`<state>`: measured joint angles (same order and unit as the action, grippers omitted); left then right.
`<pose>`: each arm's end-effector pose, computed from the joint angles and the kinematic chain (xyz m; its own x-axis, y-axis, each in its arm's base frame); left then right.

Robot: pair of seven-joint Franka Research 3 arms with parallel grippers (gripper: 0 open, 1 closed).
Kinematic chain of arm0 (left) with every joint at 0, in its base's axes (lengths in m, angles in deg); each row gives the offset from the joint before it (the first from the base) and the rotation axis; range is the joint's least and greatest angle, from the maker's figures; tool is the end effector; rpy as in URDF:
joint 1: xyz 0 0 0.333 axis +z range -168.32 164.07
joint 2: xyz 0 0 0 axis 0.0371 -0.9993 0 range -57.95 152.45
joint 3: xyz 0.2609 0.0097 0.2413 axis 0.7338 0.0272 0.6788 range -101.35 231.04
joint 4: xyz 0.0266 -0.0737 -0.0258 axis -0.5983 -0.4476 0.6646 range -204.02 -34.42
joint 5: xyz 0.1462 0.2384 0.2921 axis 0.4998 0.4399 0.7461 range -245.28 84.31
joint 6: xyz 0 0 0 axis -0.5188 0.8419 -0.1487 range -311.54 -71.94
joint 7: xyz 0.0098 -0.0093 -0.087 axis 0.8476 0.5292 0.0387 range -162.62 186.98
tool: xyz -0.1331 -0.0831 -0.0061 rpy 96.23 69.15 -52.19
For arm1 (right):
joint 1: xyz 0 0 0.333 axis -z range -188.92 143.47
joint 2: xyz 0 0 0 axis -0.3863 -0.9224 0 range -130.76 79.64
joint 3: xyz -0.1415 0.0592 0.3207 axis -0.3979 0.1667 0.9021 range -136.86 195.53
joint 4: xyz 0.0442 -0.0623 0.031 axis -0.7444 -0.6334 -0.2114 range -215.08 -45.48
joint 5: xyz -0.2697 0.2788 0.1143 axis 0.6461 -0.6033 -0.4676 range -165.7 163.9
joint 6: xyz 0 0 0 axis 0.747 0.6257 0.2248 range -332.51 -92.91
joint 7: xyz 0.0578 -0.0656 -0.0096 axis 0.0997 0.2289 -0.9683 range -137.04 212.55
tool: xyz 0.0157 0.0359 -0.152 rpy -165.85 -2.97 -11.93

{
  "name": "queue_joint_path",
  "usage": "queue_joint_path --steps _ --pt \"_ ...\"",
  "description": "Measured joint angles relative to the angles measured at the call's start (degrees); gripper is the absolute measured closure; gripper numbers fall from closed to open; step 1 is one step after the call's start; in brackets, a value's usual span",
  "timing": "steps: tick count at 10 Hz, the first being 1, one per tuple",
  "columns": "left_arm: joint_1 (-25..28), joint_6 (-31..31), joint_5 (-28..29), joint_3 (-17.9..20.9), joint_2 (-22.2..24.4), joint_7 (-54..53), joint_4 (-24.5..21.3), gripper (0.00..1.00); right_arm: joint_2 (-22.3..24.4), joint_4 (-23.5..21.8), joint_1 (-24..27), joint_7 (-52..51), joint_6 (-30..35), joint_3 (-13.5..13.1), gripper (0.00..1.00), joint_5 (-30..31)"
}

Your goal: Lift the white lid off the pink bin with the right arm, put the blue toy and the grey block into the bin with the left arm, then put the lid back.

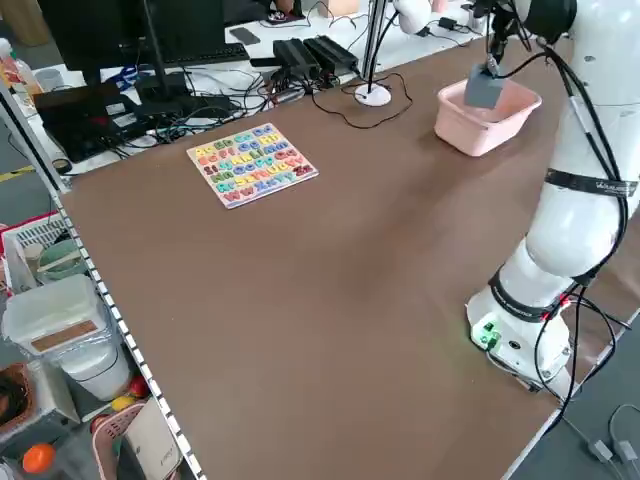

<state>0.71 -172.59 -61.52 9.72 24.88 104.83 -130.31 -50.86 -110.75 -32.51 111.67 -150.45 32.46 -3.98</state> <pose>0.4696 -0.4805 0.4139 0.8259 0.5633 -0.0264 0.5567 -0.8071 0.1966 0.6578 0.1528 0.4777 0.4639 -0.8743 -0.1430 -0.8466 -0.4851 0.2191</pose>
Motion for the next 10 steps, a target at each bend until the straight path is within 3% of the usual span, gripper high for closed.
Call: queue_joint_path --steps 3,6,10 --pt "-8.5 0.0 3.7 5.2 -6.3 3.8 4.3 0.75 0.0 0.0 0.0 0.0 0.0 0.0 0.95 0.0" --pt "-14.1 0.0 3.8 10.6 -8.5 4.1 7.6 0.73 0.0 0.0 0.0 0.0 0.0 0.0 0.95 0.0" --pt "-14.0 3.0 4.1 11.1 -8.5 3.9 10.1 0.19 0.0 0.0 0.0 0.0 0.0 0.0 0.95 0.0"
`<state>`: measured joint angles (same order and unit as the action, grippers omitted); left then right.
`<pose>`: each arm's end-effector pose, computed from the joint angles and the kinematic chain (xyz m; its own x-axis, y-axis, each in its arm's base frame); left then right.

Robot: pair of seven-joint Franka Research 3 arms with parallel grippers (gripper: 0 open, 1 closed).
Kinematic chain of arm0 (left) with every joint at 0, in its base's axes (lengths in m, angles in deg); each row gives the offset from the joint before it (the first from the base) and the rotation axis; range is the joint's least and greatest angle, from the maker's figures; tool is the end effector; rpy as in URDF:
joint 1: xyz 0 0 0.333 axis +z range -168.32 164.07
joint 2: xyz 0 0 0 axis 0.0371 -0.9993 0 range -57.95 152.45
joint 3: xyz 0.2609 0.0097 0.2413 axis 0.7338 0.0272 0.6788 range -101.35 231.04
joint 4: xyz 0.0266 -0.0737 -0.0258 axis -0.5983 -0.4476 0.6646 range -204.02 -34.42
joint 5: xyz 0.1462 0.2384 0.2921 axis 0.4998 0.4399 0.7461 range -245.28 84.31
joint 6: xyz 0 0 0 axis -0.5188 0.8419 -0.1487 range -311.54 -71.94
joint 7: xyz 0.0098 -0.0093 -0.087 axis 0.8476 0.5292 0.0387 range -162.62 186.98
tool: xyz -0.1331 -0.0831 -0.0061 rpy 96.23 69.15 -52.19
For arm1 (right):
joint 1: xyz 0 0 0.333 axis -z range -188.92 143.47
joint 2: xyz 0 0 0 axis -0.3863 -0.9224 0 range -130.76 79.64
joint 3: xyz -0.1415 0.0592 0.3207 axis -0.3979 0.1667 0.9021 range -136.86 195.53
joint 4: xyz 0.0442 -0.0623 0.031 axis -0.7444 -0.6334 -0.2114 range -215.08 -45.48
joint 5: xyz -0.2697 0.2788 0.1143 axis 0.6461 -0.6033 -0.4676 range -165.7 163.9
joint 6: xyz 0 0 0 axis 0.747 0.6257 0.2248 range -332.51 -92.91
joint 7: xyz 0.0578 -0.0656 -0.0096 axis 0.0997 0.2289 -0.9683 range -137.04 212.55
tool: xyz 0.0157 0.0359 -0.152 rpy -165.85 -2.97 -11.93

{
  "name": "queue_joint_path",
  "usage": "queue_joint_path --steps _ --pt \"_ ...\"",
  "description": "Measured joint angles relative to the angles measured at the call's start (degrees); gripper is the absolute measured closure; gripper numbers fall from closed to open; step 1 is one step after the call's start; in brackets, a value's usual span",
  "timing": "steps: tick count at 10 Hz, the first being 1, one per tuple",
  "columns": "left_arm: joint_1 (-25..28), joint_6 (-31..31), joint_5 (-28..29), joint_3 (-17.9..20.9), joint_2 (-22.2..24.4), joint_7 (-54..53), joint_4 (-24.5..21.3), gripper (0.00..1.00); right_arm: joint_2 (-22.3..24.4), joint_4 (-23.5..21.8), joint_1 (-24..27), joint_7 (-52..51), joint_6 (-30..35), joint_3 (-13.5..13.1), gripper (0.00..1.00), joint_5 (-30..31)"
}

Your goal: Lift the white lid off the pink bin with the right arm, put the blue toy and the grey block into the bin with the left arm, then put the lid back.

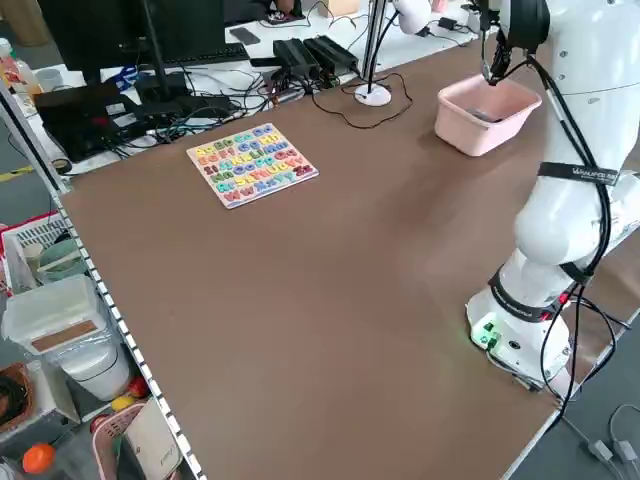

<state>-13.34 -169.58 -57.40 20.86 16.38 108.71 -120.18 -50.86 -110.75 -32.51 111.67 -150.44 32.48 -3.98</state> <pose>0.4935 -0.5246 0.3750 0.8110 0.5848 -0.0153 0.5798 -0.8000 0.1542 0.6577 0.1530 0.4777 0.4642 -0.8741 -0.1431 -0.8464 -0.4854 0.2192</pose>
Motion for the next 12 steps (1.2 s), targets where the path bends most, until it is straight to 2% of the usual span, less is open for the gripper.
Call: queue_joint_path --steps 1,2,5,7,9,12 --pt "0.5 3.5 0.3 0.3 0.1 -2.3 1.4 0.12 0.0 0.0 0.0 0.4 0.0 0.0 0.95 0.0" --pt "2.4 8.2 0.3 0.7 0.4 -6.6 2.8 0.11 0.0 0.0 -0.1 1.7 -0.1 0.1 0.95 0.0" --pt "16.9 19.7 0.3 0.6 2.0 -21.0 3.7 0.11 0.0 0.0 -1.5 8.6 -1.7 0.9 0.95 -0.1" --pt "24.7 23.1 -0.3 0.0 2.7 -31.6 3.8 0.08 0.0 0.0 -3.7 13.2 -3.4 1.1 0.95 -0.2" --pt "31.2 25.1 -1.4 -1.3 4.6 -39.9 3.8 0.01 0.0 0.0 -5.7 17.4 -5.6 1.2 0.95 -0.2" --pt "38.5 29.9 -1.8 -3.6 5.9 -49.4 3.8 0.0 -0.3 -0.7 -8.6 23.5 -9.0 1.2 0.95 -0.2"
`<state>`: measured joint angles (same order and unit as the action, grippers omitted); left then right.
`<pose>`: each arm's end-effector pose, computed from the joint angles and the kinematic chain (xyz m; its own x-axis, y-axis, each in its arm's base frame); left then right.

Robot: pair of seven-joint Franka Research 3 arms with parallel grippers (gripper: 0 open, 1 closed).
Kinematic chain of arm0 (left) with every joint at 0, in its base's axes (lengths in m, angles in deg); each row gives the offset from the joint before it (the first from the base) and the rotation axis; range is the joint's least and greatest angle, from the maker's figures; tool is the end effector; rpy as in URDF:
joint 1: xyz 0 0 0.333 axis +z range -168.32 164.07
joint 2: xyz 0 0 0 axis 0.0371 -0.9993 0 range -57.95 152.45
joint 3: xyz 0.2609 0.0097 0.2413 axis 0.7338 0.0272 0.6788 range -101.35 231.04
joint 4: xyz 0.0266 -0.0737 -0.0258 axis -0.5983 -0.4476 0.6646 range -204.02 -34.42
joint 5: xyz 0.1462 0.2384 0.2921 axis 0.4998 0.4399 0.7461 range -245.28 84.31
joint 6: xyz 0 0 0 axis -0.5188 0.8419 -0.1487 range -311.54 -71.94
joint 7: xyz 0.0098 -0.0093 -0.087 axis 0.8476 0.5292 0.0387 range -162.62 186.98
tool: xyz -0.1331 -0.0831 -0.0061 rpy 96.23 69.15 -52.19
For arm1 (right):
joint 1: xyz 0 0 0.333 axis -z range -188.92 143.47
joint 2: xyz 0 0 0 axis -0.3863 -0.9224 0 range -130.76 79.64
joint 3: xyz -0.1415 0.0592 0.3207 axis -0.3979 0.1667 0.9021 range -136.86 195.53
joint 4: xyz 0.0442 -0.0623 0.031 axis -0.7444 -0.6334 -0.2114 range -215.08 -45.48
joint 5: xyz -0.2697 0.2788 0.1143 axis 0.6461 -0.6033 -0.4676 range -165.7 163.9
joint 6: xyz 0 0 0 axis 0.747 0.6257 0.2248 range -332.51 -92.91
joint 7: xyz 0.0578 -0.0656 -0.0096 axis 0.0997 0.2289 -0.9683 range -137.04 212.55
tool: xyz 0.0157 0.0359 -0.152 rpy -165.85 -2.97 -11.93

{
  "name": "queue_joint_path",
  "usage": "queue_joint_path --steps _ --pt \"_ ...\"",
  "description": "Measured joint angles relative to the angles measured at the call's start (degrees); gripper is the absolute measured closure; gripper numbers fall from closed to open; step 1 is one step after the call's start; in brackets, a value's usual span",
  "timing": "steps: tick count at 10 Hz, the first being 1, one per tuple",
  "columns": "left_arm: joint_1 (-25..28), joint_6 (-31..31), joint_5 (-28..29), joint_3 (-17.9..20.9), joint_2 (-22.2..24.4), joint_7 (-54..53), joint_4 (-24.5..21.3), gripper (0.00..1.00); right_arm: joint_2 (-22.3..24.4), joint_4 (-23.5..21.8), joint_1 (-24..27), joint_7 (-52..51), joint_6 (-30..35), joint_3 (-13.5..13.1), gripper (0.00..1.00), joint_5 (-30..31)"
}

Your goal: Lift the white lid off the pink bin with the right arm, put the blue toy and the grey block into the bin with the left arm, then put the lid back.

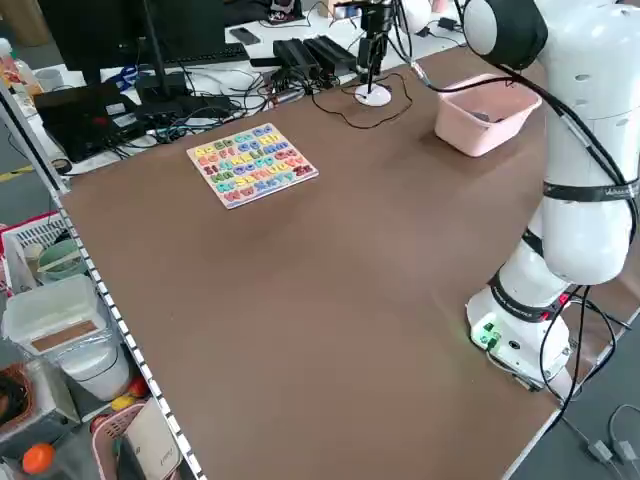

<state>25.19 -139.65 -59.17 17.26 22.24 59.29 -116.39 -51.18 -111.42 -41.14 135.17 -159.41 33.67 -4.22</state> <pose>0.6389 -0.1060 0.4303 0.9021 0.4156 -0.1161 0.3915 -0.9014 -0.1852 0.6468 0.2700 0.4779 0.2492 -0.9656 -0.0747 -0.9584 -0.2570 0.1241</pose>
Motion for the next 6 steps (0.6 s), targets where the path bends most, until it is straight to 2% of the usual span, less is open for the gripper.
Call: queue_joint_path --steps 2,3,4,6 --pt "6.1 1.9 -0.4 -4.8 0.8 -7.0 -0.2 0.0 -0.9 -0.5 -1.2 2.7 -1.9 0.0 0.95 0.0" --pt "8.0 2.1 -2.2 -5.6 2.1 -11.6 -0.2 0.0 -1.6 -0.6 -2.0 4.5 -3.0 0.0 0.95 0.0" --pt "6.6 2.1 -4.3 -2.8 4.2 -15.3 -0.1 0.0 -2.5 -0.7 -2.9 6.6 -4.3 0.0 0.95 0.0" --pt "-4.4 2.1 -7.8 10.3 9.9 -23.8 0.0 0.0 -4.3 -0.7 -5.0 10.8 -7.0 0.1 0.95 0.0"
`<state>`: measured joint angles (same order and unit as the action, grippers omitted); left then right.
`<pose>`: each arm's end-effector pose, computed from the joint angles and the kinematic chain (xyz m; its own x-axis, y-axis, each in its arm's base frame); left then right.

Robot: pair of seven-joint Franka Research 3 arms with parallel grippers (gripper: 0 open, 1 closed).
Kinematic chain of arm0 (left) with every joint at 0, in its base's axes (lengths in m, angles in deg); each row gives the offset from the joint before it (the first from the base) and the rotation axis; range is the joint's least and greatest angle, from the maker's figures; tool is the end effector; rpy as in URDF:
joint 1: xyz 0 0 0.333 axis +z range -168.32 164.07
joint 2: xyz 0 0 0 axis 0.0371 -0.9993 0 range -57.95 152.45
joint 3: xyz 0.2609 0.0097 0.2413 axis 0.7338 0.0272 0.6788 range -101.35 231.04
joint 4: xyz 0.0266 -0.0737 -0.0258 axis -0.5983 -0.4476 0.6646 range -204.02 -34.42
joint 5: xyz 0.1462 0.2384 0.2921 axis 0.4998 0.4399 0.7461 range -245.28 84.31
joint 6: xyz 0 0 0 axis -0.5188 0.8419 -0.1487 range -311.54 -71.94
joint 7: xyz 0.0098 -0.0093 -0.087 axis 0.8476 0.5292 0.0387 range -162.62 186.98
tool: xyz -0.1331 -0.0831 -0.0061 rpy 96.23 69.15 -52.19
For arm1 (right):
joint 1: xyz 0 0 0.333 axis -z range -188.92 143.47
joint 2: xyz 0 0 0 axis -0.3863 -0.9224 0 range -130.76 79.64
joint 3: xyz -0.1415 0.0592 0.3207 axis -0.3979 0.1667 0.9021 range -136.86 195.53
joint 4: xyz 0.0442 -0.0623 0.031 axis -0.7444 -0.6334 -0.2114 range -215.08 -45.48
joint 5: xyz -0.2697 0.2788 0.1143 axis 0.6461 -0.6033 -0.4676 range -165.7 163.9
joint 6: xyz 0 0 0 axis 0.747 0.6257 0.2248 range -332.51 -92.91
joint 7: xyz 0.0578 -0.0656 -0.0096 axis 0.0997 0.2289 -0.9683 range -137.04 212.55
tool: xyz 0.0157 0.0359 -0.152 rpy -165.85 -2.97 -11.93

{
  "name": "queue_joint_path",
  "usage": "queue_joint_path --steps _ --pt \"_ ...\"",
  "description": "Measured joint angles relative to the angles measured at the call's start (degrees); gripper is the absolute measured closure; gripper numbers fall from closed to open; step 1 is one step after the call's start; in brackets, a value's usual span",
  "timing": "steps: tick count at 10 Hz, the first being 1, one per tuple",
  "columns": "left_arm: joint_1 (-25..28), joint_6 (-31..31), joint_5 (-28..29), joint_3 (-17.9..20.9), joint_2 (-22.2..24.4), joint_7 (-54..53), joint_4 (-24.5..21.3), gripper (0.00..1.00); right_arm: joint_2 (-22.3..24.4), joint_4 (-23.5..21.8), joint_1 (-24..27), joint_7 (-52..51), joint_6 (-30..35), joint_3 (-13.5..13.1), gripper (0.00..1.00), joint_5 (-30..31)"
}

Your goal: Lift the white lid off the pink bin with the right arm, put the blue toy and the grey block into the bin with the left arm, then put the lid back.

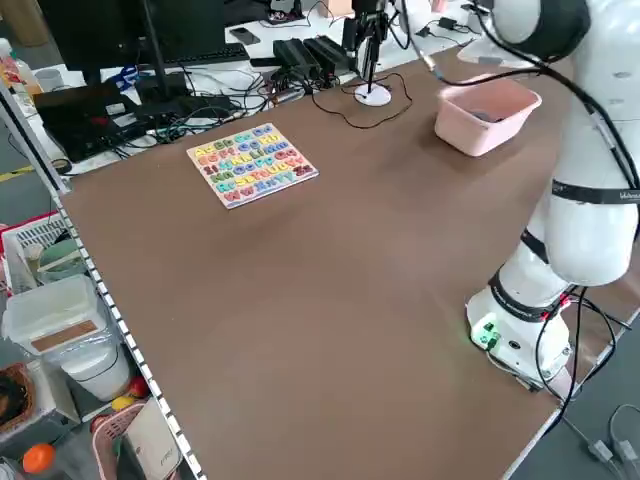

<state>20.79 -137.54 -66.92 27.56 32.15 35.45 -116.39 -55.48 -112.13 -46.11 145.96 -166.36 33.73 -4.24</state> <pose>0.6177 -0.0821 0.4967 0.9816 0.1418 -0.1278 0.1243 -0.9829 -0.1356 0.6453 0.3367 0.4273 0.1433 -0.9875 -0.0652 -0.9831 -0.1496 0.1057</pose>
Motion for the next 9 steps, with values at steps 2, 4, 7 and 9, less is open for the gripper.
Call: queue_joint_path --steps 2,4,7,9 --pt "-10.6 0.2 -5.4 13.4 5.3 -11.3 0.0 0.0 -1.0 0.0 -1.4 4.9 -2.4 0.0 0.95 0.0" --pt "-20.0 0.3 -8.9 25.2 9.1 -16.4 -0.2 0.0 -1.1 0.0 -2.3 7.4 -3.5 0.0 0.95 -1.4" --pt "-22.9 0.3 -11.1 27.7 12.6 -16.7 -0.2 0.0 -1.3 -1.6 -5.2 10.9 -5.6 0.1 0.95 -2.2" --pt "-22.7 0.2 -11.1 27.9 12.9 -16.7 0.1 0.0 -1.5 -2.4 -6.7 13.4 -6.4 0.1 0.95 -2.2"
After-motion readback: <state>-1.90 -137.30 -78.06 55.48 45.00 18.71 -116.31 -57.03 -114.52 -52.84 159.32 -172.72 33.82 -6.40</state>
